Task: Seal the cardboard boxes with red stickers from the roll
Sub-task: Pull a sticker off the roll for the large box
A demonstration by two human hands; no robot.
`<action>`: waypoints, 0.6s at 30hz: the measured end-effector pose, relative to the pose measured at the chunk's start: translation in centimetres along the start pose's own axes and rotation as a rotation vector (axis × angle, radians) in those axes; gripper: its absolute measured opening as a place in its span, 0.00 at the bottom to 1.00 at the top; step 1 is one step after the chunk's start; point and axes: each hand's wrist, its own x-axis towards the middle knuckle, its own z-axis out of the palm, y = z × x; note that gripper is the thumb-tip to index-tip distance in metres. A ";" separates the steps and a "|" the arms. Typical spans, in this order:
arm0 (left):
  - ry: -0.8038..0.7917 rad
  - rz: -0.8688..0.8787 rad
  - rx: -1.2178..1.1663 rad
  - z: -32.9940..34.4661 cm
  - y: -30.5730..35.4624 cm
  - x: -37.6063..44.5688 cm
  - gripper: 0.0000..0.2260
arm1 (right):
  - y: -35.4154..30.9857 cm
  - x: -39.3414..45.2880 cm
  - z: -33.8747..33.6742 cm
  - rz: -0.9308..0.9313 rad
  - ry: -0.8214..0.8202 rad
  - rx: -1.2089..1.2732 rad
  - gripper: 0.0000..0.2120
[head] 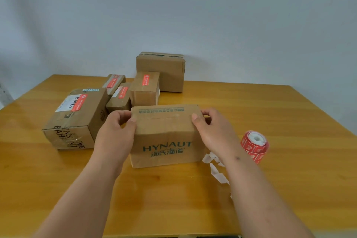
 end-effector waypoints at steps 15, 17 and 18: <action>-0.260 0.672 0.251 8.4 4.6 -8.0 0.09 | 6.0 -4.4 -7.8 -0.105 0.243 -0.522 0.08; -0.380 0.653 0.263 10.1 3.9 -8.9 0.08 | 7.5 -5.0 -7.9 -0.127 0.206 -0.573 0.09; -0.423 0.630 0.267 10.9 3.5 -9.2 0.08 | 8.1 -5.1 -7.9 -0.136 0.200 -0.589 0.09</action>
